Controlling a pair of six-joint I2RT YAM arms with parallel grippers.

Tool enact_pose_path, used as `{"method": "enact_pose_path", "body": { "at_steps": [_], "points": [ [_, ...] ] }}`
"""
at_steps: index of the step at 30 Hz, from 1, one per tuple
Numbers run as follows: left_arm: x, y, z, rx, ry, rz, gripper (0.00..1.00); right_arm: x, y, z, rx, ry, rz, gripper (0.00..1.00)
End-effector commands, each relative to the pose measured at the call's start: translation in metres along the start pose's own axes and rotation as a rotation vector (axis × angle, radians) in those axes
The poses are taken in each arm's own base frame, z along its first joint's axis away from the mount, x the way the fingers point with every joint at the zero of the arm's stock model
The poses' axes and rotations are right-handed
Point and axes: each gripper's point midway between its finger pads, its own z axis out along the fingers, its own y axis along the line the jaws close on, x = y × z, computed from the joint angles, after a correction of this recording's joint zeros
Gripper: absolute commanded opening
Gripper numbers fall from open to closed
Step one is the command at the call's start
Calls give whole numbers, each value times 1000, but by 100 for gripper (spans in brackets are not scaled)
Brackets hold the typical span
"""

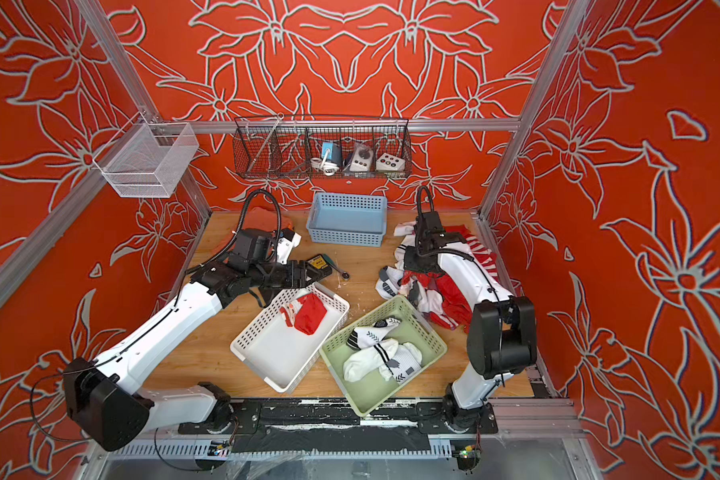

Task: Sort the socks into the basket by color
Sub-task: Pick up the sock from the center of the board, then place the sock in the bin.

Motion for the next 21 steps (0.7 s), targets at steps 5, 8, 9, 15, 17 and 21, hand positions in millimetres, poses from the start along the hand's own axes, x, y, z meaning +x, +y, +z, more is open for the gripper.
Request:
{"method": "enact_pose_path", "body": {
  "at_steps": [5, 8, 9, 15, 17, 21],
  "points": [
    [-13, -19, 4, 90, -24, 6, 70, -14, 48, -45, -140, -96, -113, 0],
    [-16, -18, 6, 83, -27, 4, 70, -15, 71, -62, -205, -122, -156, 0],
    [-17, -18, 8, 81, -24, 1, 71, -15, 78, -66, -230, -127, -166, 0],
    [-19, -26, 18, 106, -23, 31, 73, -8, 129, -94, -406, -148, -236, 0],
    [-18, -32, 24, 123, -18, 58, 73, -3, 146, -103, -463, -145, -268, 0],
    [-14, -48, 32, 158, -20, 121, 76, 6, 174, -119, -568, -126, -304, 0]
  ]
}}
